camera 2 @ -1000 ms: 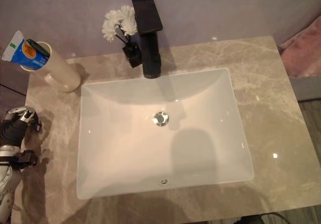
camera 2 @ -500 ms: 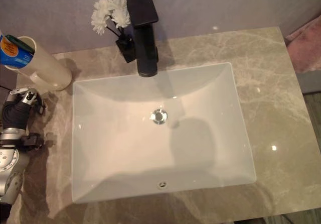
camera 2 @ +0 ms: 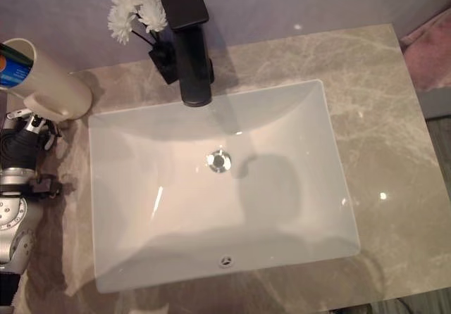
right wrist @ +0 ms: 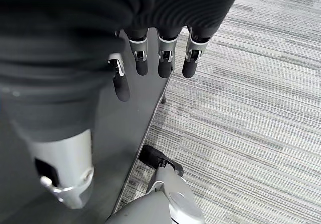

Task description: Put brush and paste in cup on sink, flatten towel.

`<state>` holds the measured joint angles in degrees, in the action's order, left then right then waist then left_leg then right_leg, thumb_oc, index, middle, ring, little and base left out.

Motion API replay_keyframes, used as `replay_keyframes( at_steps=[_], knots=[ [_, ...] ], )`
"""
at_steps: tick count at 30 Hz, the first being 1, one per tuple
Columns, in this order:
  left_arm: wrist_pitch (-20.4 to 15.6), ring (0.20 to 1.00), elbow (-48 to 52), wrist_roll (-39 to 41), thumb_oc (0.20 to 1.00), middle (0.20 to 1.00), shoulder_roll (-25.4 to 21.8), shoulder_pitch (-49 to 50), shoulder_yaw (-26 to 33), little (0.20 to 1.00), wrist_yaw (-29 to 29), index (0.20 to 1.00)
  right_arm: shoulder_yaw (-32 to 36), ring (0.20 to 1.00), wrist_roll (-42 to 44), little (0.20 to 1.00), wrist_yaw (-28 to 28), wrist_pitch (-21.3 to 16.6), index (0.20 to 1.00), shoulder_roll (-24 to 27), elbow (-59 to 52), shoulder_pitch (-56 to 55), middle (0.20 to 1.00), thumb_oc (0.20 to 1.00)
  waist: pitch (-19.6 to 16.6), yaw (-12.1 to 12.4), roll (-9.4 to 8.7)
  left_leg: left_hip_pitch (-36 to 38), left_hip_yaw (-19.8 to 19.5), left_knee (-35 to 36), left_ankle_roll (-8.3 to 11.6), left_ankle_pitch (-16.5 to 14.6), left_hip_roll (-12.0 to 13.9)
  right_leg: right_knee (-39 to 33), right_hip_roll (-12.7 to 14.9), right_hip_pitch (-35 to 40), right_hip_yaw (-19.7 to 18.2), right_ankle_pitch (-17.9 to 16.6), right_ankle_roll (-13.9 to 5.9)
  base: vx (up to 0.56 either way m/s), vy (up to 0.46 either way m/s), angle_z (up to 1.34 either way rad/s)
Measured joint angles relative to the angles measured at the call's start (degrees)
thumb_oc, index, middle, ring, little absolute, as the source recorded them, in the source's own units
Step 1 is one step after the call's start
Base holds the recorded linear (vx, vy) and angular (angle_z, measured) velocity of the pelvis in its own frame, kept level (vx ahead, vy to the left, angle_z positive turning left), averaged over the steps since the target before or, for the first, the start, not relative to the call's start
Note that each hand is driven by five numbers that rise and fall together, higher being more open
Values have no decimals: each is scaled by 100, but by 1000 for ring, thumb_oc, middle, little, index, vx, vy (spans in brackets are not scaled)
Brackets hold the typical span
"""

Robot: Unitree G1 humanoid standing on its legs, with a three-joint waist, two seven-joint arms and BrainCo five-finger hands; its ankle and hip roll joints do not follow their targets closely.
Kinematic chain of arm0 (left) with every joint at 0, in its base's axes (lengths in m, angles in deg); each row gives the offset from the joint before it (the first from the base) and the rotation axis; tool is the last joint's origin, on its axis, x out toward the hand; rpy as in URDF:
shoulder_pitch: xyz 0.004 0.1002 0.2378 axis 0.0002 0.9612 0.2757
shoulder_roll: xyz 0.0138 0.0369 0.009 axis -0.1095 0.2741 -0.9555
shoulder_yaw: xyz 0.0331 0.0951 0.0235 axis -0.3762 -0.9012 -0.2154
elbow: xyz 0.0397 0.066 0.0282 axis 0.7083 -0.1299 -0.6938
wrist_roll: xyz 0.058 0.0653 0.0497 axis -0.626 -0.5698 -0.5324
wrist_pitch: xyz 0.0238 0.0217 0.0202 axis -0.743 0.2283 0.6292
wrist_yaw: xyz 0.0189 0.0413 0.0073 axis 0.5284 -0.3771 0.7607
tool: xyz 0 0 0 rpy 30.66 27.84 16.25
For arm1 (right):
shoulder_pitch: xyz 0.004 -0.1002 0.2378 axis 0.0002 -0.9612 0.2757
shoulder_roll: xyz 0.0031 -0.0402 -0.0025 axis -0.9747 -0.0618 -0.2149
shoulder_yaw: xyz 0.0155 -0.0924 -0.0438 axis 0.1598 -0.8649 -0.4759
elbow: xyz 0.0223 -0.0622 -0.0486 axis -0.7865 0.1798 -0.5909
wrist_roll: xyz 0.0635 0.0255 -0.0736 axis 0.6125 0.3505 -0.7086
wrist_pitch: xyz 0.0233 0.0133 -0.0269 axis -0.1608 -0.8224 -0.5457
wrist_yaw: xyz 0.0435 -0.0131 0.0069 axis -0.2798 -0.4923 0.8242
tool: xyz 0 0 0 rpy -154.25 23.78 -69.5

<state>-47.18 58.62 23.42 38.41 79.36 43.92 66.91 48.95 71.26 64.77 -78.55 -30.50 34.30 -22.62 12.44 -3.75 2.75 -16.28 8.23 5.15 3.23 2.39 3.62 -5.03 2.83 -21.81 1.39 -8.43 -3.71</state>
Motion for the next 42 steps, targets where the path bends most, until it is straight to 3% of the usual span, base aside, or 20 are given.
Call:
replay_keyframes(
  at_steps=[30, 42],
  knots=[
    [-30, 200, -466, -14, 200, 200, -216, -1545, -509, 200, 399, 200, -75, 1000, 49, 1000, 106, -64, 1000, 7, -57, 219, 1000, 1000, 218, -48, -97, -193, 91, 0, -2, 1, -26, 0, -4, -249, -140, -57, -15, 3, -1, -1],
    [32, 200, -822, -178, 200, 200, -434, -2107, -782, 200, 402, 200, -249, 1000, 51, 1000, 107, -82, 1000, 6, -136, 348, 1000, 1000, 228, -186, -117, -211, 183, 1, -9, -6, -22, 1, -7, -313, -242, -91, -26, 0, -4, -3]
  ],
)
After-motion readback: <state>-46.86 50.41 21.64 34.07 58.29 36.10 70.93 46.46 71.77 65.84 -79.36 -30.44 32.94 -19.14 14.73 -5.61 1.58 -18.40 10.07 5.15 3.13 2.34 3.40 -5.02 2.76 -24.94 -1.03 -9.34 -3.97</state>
